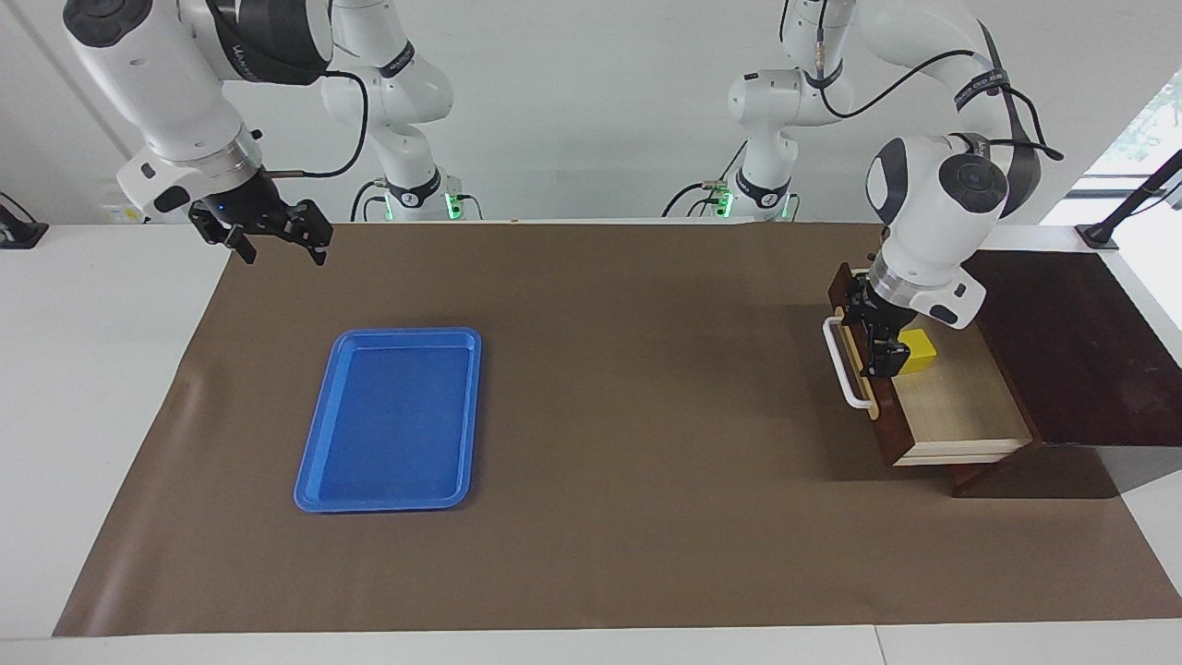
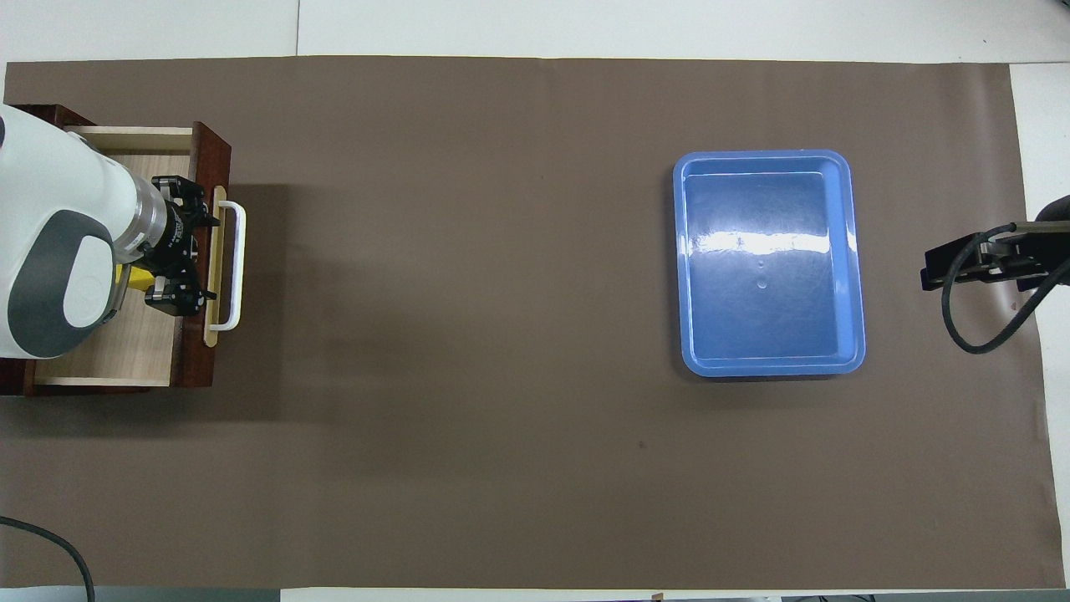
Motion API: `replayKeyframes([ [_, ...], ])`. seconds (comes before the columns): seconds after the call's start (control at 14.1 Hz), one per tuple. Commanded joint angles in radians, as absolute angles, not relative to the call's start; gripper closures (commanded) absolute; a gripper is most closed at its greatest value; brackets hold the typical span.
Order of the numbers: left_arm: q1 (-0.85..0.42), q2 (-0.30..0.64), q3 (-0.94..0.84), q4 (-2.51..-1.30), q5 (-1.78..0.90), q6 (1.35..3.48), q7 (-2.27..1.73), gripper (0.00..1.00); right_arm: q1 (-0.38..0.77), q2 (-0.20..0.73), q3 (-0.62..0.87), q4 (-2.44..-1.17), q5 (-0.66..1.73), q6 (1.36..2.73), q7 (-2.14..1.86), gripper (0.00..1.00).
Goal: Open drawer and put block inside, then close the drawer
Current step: 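Push the drawer shut with the left gripper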
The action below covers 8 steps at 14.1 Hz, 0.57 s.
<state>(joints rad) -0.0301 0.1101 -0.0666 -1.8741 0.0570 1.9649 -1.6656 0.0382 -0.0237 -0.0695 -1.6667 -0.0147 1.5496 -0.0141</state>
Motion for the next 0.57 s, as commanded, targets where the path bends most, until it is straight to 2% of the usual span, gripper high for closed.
replayKeyframes([
  [0.0, 0.049, 0.106, -0.063, -1.867, 0.092, 1.982, -1.620, 0.00, 0.037, -0.049, -0.063, -1.695, -0.028, 1.559, -0.044, 0.00],
  [0.5, 0.159, 0.104, -0.061, -1.873, 0.109, 2.002, -1.465, 0.00, 0.037, -0.049, -0.061, -1.697, -0.028, 1.559, -0.046, 0.00],
])
